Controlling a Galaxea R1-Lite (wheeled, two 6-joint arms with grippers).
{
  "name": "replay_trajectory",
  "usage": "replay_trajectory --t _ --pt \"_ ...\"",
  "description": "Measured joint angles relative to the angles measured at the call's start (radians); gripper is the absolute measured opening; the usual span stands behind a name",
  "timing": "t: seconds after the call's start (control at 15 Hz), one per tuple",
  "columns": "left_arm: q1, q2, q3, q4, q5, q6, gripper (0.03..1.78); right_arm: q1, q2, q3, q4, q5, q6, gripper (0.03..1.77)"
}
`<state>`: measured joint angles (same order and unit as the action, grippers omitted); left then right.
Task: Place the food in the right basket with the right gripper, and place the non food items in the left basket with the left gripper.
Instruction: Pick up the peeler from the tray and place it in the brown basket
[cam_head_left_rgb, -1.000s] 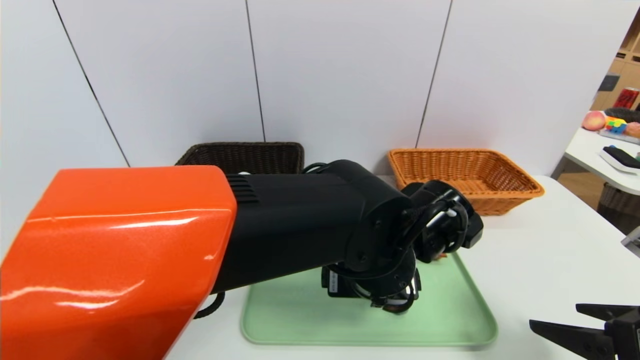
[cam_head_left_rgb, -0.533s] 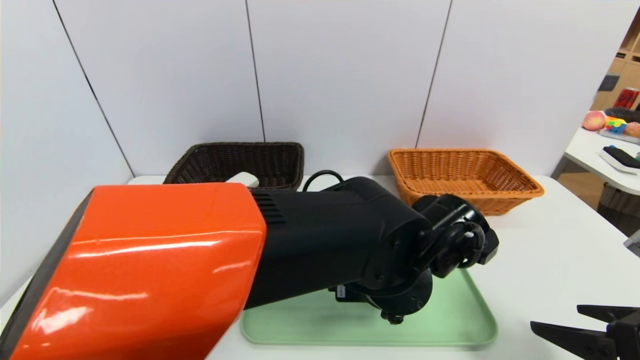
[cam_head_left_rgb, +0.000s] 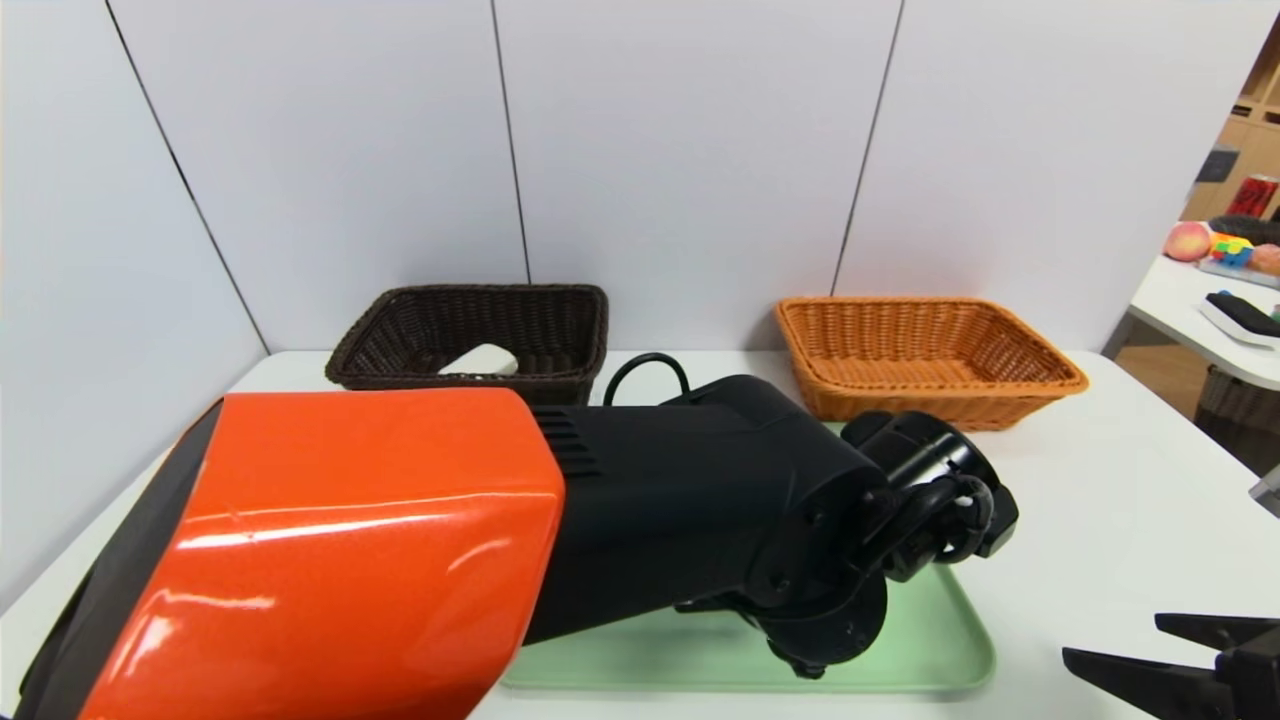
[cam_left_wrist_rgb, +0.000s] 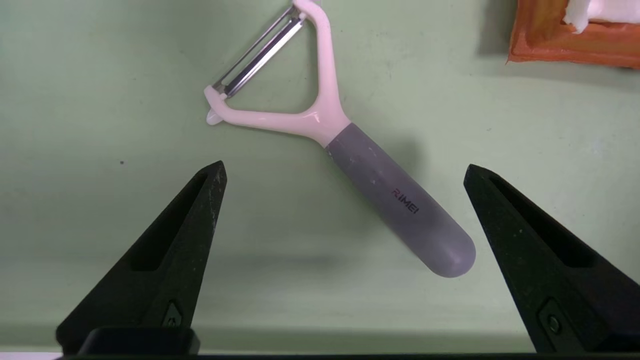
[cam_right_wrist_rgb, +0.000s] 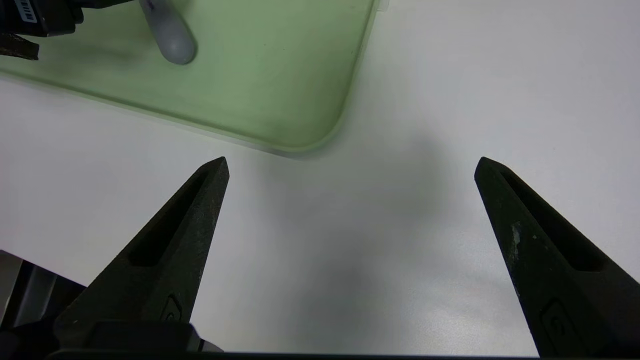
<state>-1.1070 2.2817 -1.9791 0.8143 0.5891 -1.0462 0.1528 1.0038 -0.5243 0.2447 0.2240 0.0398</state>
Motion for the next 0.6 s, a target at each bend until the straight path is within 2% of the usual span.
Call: replay_trajectory --t 0.6 --pt "-0.008 0.039 0.0 -0.007 0.025 -0.004 1.69 0.004 -0.007 0.011 0.0 0.001 0.001 1.7"
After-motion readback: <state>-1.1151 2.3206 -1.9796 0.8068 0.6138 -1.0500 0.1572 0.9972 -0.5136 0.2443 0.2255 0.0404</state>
